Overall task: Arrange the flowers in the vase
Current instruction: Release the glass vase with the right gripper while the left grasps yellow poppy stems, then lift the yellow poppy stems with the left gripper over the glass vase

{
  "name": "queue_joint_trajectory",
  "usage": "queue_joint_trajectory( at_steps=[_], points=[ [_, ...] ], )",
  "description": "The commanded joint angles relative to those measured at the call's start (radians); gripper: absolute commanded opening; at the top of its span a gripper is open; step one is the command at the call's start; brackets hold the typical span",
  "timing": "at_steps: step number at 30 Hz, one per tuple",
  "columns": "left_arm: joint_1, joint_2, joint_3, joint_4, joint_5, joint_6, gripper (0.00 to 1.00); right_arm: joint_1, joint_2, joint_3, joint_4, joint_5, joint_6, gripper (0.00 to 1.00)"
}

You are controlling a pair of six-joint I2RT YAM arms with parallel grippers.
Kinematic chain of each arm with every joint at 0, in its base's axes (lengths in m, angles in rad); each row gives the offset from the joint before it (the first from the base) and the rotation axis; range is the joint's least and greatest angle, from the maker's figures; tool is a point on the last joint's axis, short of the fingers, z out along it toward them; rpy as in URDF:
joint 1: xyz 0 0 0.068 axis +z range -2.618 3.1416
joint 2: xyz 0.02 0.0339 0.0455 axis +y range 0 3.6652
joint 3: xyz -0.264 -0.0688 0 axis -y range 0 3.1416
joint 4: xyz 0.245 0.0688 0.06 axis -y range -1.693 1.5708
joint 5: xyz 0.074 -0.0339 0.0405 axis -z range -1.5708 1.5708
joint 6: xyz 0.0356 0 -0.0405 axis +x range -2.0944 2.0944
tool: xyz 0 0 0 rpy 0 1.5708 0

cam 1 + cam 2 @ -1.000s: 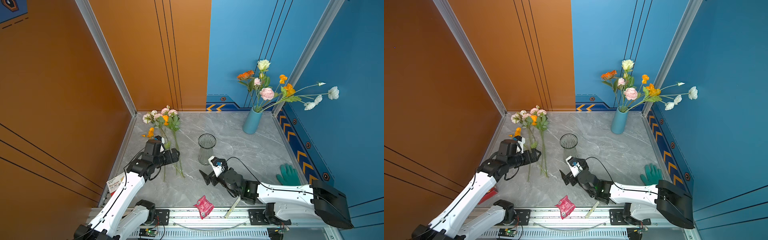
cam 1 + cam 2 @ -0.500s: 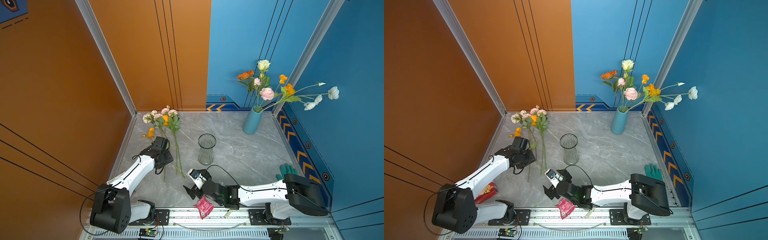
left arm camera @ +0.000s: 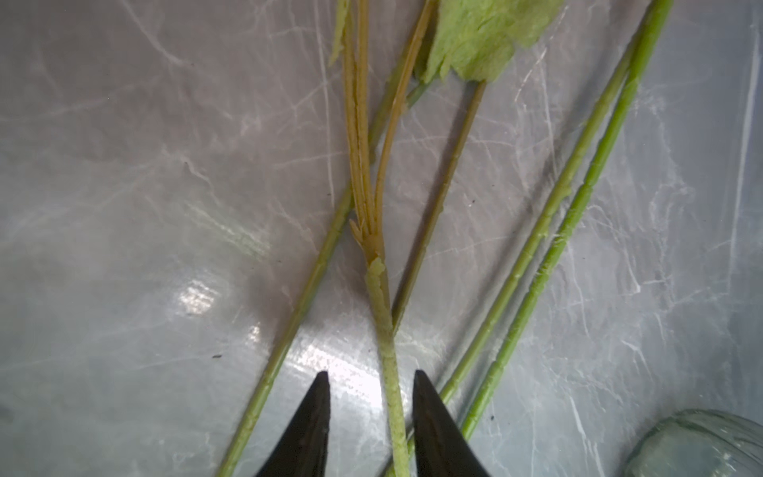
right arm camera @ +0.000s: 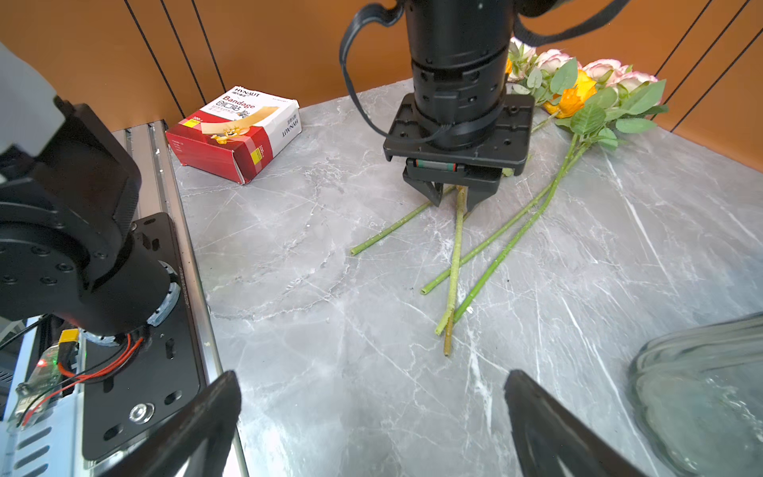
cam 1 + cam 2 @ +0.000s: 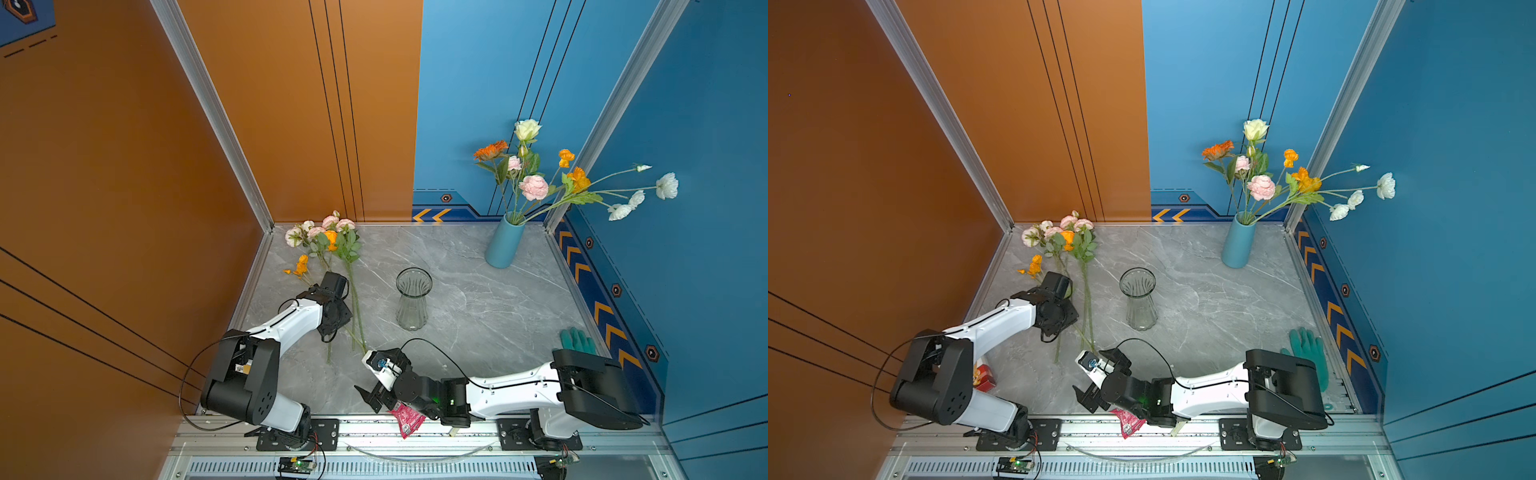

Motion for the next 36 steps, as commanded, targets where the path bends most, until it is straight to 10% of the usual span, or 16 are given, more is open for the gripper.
queue_joint_trajectory(
  at_steps=[1, 15, 36],
  points=[
    [-0.013, 0.037, 0.024, 0.028, -0.030, -0.030, 0.33, 0.002, -0.022, -0.001, -0.009, 0.001, -0.007, 1.00],
    [-0.031, 0.091, 0.018, 0.022, 0.009, -0.047, 0.03, -0.042, -0.018, 0.011, 0.040, -0.098, -0.097, 1.00],
    [-0.056, -0.386, 0.052, -0.145, -0.102, 0.058, 0.00, -0.133, 0.068, -0.197, 0.507, -0.192, -0.215, 1.00]
  ],
)
